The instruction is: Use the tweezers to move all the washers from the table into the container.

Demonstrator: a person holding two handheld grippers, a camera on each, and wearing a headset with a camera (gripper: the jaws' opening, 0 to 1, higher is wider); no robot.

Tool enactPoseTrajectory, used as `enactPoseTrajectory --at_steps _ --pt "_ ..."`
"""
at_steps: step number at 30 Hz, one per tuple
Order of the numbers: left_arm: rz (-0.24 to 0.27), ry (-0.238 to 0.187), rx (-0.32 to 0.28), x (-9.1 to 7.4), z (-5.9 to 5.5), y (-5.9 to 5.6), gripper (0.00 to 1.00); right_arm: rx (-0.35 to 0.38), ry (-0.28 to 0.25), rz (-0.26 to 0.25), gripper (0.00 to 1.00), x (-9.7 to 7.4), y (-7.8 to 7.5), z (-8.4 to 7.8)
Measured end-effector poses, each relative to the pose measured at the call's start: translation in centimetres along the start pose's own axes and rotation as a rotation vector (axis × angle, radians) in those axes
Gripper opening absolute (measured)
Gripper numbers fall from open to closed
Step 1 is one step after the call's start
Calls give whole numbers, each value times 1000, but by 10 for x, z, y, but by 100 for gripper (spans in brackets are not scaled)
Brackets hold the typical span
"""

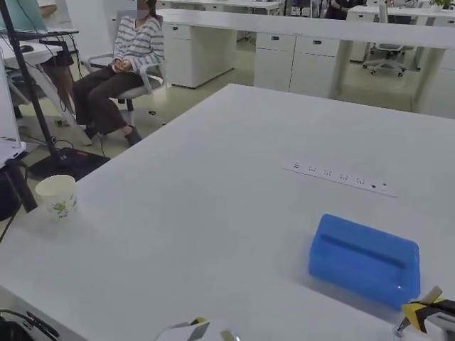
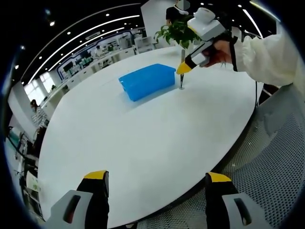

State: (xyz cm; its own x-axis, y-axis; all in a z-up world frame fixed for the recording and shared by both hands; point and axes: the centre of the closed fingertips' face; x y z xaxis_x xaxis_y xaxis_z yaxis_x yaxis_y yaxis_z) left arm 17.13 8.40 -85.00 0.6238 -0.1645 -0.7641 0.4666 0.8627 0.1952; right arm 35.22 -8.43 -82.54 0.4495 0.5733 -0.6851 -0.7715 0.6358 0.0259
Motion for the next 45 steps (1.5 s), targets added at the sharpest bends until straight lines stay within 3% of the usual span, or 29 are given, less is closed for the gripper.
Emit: enactPoseTrajectory --at_steps 11,19,45 --pt "-2 1 2 0 0 0 85 10 -13 -3 1 -1 -2 -1" --pt "1 -1 2 -1 0 0 84 69 -3 18 0 -1 -2 -2" --pt "-3 6 6 1 -1 -1 84 60 -3 8 3 -3 0 -3"
Point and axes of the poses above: the centre of the closed fingertips' face, and the gripper's own axes: x roughly forward along the fingers, y roughly to its left, z roughly out of its top, and after that the axes turned 3 degrees about z, right-handed
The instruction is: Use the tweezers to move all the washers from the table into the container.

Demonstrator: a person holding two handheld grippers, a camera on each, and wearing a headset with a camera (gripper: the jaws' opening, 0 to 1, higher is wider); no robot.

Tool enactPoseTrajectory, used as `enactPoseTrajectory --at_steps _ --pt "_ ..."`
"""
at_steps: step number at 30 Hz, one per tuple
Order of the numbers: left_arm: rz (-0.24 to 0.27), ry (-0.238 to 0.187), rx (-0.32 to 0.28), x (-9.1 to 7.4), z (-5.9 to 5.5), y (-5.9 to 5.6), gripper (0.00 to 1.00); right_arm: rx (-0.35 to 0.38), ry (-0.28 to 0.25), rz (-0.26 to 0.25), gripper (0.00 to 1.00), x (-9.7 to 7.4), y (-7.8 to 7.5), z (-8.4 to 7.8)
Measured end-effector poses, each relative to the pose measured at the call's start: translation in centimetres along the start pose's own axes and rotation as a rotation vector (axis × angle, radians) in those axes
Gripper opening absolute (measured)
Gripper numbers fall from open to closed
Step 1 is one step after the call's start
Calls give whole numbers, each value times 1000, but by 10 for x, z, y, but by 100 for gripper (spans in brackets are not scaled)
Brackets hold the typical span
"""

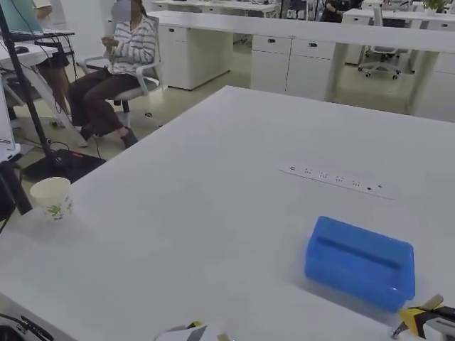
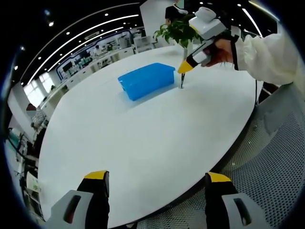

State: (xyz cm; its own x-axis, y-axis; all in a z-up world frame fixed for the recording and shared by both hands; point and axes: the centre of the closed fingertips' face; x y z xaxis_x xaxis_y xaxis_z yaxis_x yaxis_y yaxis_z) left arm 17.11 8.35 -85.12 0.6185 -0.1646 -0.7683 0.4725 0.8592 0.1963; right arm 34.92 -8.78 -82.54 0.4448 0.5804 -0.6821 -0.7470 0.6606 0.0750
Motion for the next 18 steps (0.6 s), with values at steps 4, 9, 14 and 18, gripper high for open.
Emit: enactPoseTrajectory --at_steps 4,9,14,18 --pt "1 2 0 1 -1 0 84 9 -7 -3 3 1 -1 2" --pt "2 3 0 1 -1 1 84 25 -20 -3 3 3 -1 3" --pt "3 5 0 1 -1 1 84 28 -28 -11 3 4 -2 2" --pt "3 5 0 0 -1 1 84 12 -28 -23 2 2 -4 0"
Point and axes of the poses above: the centre of the closed fingertips' face, and the gripper's own axes: x roughly forward along the fingers, y roughly to its left, z roughly out of its top, and after that the axes turned 3 degrees about z, right-handed
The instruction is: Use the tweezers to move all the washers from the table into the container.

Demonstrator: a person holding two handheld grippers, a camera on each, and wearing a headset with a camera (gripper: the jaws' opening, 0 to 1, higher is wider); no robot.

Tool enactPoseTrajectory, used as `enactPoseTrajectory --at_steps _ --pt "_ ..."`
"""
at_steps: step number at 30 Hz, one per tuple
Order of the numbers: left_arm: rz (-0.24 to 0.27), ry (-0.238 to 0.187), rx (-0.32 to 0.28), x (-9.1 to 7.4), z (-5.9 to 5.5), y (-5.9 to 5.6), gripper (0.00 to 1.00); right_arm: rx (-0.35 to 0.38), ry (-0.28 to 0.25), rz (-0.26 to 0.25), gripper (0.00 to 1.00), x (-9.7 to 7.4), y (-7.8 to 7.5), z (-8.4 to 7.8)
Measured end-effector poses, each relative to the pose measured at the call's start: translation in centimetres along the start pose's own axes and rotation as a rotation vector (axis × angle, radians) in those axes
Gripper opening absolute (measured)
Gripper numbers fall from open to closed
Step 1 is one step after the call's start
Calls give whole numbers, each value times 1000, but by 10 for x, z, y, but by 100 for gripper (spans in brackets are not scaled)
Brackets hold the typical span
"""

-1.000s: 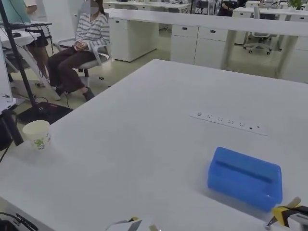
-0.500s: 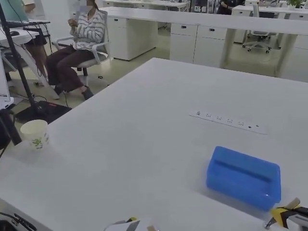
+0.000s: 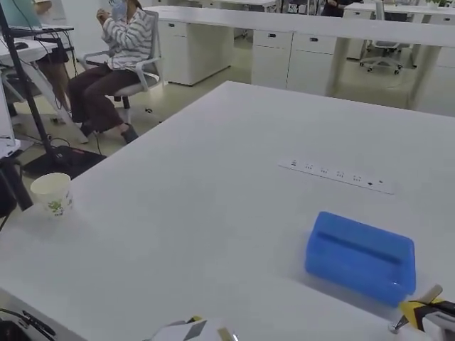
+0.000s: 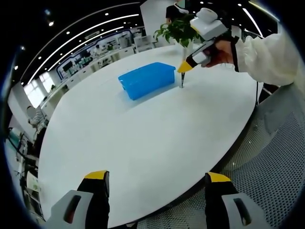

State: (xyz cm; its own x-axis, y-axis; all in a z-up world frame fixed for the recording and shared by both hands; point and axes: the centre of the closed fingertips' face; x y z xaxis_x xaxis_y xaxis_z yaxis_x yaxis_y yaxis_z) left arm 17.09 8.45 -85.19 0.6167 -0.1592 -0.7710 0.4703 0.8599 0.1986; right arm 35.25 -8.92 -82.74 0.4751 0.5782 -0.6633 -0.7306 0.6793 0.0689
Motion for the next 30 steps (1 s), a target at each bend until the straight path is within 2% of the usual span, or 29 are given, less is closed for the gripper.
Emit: enactPoseTrajectory --at_steps 4,13,26,29,30 --pt "0 0 -2 0 0 0 84 19 -4 -4 2 -1 -1 -2" --pt "1 2 -1 -1 0 0 84 -23 18 -5 1 0 2 0" --pt "-6 13 -1 0 -2 -1 83 44 -10 -9 4 -2 -2 -1" --pt "-7 15 -1 0 -3 -1 83 46 -10 -11 4 -1 0 -2" --pt "-6 16 -1 0 -3 -1 83 33 -11 -25 4 -1 -1 -2"
Point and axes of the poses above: the centre of the closed fingertips' face, and the gripper's own axes: x roughly forward along the fingers, y roughly to its left, z roughly out of its top, and after that the axes turned 3 degrees about z, right-handed
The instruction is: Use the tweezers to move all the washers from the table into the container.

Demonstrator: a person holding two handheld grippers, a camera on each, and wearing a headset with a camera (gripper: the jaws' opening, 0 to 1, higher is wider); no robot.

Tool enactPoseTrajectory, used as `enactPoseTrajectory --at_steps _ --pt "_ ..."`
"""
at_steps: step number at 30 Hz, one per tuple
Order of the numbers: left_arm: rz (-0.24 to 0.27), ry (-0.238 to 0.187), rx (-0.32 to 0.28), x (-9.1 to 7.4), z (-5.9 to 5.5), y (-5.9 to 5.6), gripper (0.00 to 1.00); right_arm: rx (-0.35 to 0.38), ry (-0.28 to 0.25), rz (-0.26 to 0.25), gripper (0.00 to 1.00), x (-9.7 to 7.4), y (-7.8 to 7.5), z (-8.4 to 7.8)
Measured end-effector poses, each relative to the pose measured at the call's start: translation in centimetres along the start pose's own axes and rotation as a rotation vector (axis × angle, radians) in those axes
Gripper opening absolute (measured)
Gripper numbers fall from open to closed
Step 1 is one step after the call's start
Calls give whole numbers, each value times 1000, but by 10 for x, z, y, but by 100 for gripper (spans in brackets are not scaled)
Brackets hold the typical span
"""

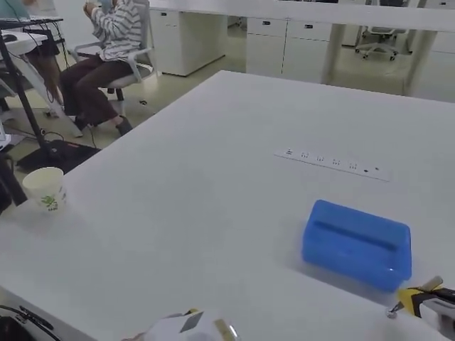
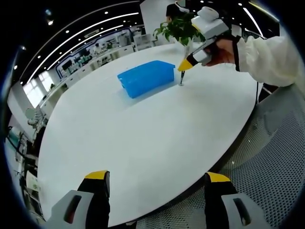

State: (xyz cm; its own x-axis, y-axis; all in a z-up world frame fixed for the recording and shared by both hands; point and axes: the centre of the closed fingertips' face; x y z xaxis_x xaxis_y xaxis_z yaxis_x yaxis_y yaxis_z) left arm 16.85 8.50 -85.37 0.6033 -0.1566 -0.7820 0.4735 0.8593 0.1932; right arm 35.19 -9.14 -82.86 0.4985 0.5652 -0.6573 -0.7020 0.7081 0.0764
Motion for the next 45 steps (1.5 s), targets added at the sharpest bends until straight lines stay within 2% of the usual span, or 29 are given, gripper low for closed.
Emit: enactPoseTrajectory --at_steps 12,14,23,27,30,36,37,39,40,45 --pt "-4 7 1 1 -2 -1 83 -2 20 -5 3 3 1 -7" --pt "-5 9 1 1 -2 -1 83 8 32 16 1 2 4 -7" --pt "-11 22 4 2 -4 -2 83 21 73 37 1 -3 6 -12" --pt "-11 28 5 2 -5 -2 83 42 104 59 1 -12 9 -12" --pt "-12 30 5 2 -5 -3 83 12 162 83 1 -21 14 -15" --pt "-11 27 1 2 -4 -2 83 -32 263 95 1 -32 16 -25" --pt "-11 27 1 2 -4 -2 83 -35 262 95 1 -32 16 -25" --pt "-9 24 1 2 -4 -2 83 -50 302 111 1 -31 19 -31" --pt "-9 24 0 2 -4 -2 83 -55 304 110 1 -30 19 -31" --pt "-14 34 -1 2 -6 -3 83 -143 367 105 1 -22 22 -38"
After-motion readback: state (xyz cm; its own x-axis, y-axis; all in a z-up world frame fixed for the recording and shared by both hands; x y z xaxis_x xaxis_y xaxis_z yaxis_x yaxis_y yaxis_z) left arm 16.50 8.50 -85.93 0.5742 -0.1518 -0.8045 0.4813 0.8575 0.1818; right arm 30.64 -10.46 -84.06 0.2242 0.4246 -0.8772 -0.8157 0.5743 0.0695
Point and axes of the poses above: the centre of the closed fingertips' face, and the gripper's own axes: x roughly forward along the fingers, y roughly to its left, z roughly out of its top, and after that the axes turned 3 degrees about z, right-handed
